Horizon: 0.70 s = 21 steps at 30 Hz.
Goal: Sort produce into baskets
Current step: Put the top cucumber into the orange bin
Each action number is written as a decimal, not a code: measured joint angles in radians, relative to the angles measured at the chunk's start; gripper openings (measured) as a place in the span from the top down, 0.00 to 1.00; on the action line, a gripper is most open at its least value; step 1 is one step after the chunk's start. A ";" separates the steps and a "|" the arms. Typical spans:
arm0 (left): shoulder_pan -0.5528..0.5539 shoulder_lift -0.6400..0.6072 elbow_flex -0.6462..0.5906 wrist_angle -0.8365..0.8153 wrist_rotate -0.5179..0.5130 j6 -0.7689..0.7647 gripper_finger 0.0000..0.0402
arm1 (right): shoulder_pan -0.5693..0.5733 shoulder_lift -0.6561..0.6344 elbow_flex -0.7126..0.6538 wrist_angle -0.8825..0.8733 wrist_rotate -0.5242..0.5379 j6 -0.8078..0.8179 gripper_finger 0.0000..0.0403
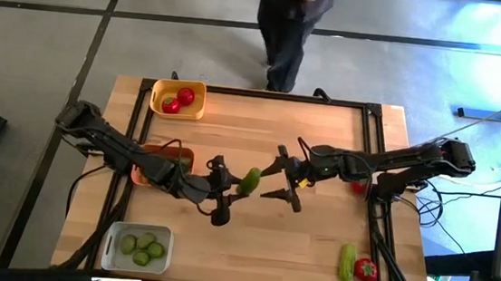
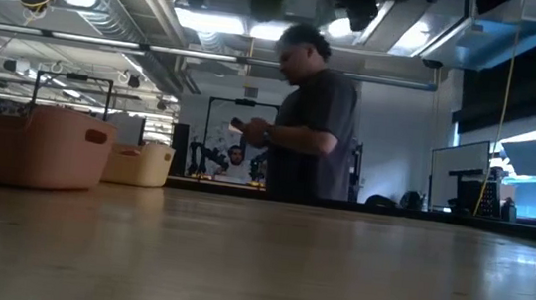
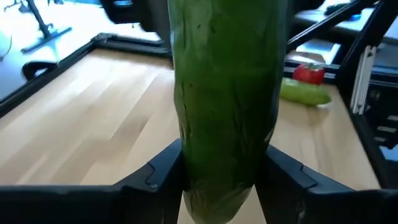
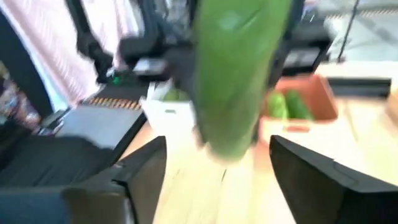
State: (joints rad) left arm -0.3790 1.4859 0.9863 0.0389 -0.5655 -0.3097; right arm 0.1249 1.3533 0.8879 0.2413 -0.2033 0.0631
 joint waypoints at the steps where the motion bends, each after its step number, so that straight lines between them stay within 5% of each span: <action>1: -0.003 -0.016 0.000 -0.037 -0.001 -0.012 0.61 | 0.000 -0.008 0.000 -0.033 -0.011 0.000 0.31; 7: -0.033 -0.139 0.000 -0.285 0.000 -0.084 0.60 | 0.050 0.006 0.000 -0.149 0.009 0.039 0.26; 21: -0.054 -0.410 0.000 -0.949 0.019 -0.295 0.59 | 0.186 0.082 0.000 -0.322 0.295 0.213 0.28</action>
State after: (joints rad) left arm -0.4332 1.0763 0.9863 -0.9100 -0.5461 -0.6051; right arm 0.3106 1.4356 0.8875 -0.0807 0.0918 0.2760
